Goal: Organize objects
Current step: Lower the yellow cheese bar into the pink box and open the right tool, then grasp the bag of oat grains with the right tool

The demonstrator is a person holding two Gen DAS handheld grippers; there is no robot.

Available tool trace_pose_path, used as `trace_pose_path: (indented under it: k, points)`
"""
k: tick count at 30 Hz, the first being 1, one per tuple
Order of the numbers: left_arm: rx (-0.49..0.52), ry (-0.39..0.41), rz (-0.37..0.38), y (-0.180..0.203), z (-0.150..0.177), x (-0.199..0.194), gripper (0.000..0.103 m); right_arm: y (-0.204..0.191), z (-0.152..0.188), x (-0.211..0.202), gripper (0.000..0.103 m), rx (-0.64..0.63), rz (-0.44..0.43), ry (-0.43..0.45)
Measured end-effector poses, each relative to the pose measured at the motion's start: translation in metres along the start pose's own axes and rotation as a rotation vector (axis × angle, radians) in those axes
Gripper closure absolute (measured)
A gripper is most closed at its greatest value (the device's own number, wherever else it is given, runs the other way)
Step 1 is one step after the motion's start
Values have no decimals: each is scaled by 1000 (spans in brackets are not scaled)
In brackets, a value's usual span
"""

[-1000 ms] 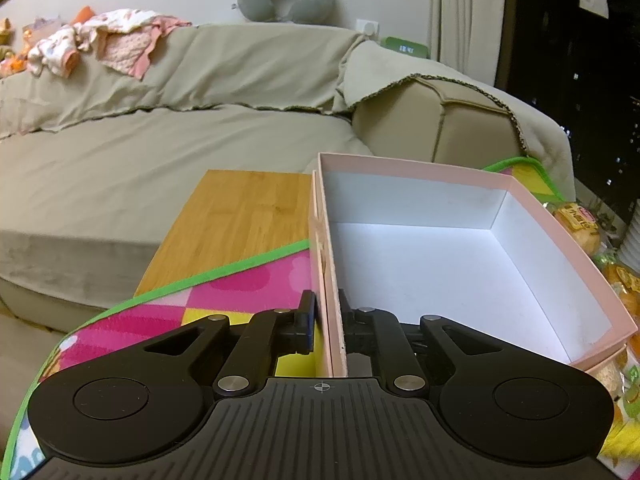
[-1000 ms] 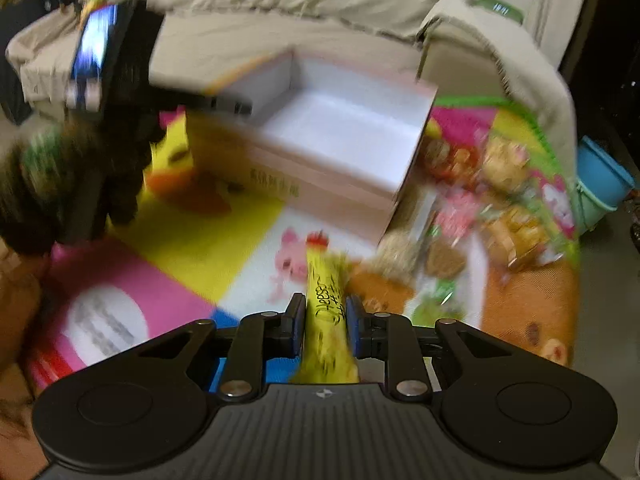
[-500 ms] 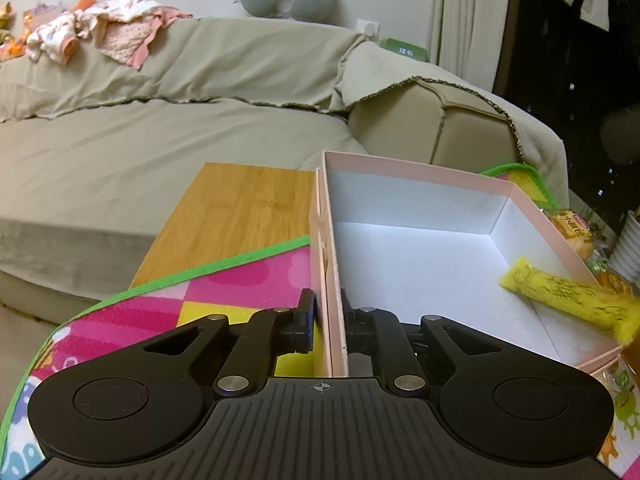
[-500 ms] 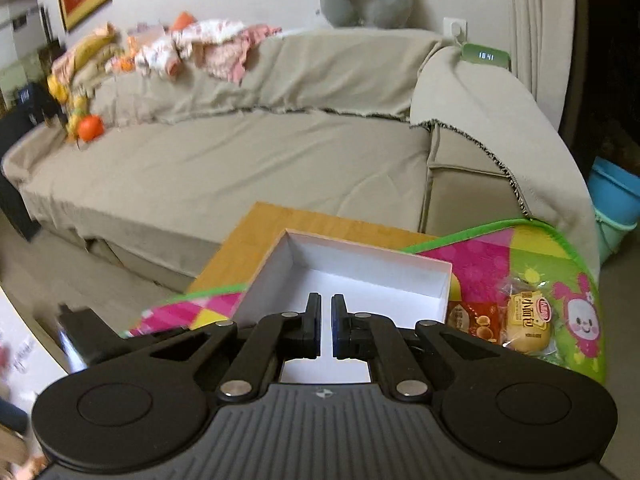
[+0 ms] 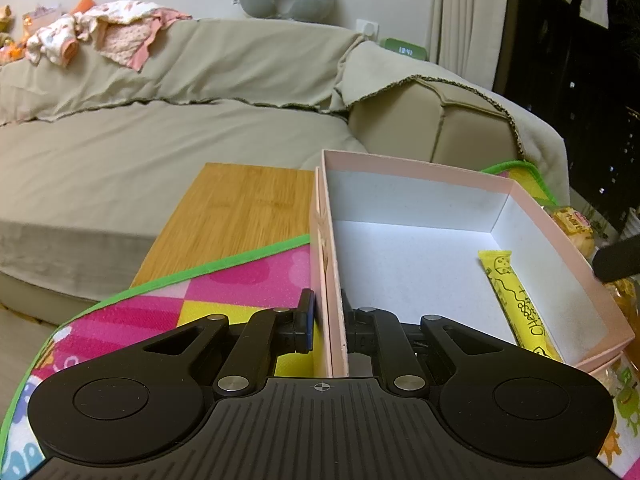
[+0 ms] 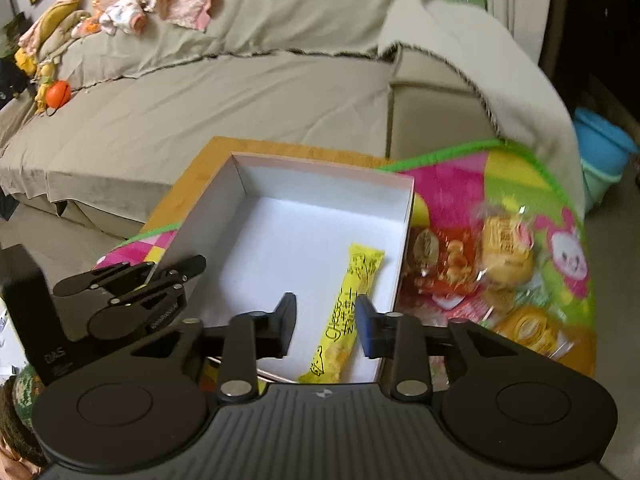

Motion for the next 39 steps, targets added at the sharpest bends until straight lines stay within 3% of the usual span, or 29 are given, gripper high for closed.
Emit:
trace_pose_path:
  k: [2, 9, 13, 14, 18, 22, 25, 26, 33, 36, 39]
  points:
    - [0, 0, 1, 0, 0, 0, 91, 3, 2, 3, 71, 11, 16, 1]
    - [-1, 0, 0, 0, 0, 0, 91, 37, 14, -21, 69, 14, 118, 134]
    - [1, 0, -2, 0, 0, 0, 91, 45, 49, -23, 49, -29, 112, 137]
    - [1, 0, -1, 0, 0, 0, 91, 45, 59, -21, 49, -44, 103, 129]
    - [3, 0, -3, 0, 1, 1, 91, 39, 91, -5, 52, -100, 102, 88]
    - [3, -2, -3, 1, 2, 1, 91, 32, 100, 9, 56, -107, 73, 115]
    - [5, -4, -2, 1, 3, 0, 91, 32, 102, 20, 70, -101, 59, 118]
    - [4, -4, -1, 1, 3, 1, 91, 34, 104, 21, 70, -91, 54, 120]
    - [1, -4, 1, 0, 4, -1, 91, 56, 133, -3, 74, -1, 75, 102]
    - [2, -3, 0, 0, 4, -1, 91, 48, 151, -17, 72, -11, 16, 67]
    - [2, -4, 1, 0, 4, -1, 91, 38, 155, -23, 72, -52, 20, 73]
Point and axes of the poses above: each gripper's, at about its wrist camera, not at the fingertips, and x roughly the way its jaws point, y to its right, z to its underside, the point moved 9 cm from there along x, roughly the way its jaws point, and after that the axes turned 2 degrees about z, right-handed, at the moved point
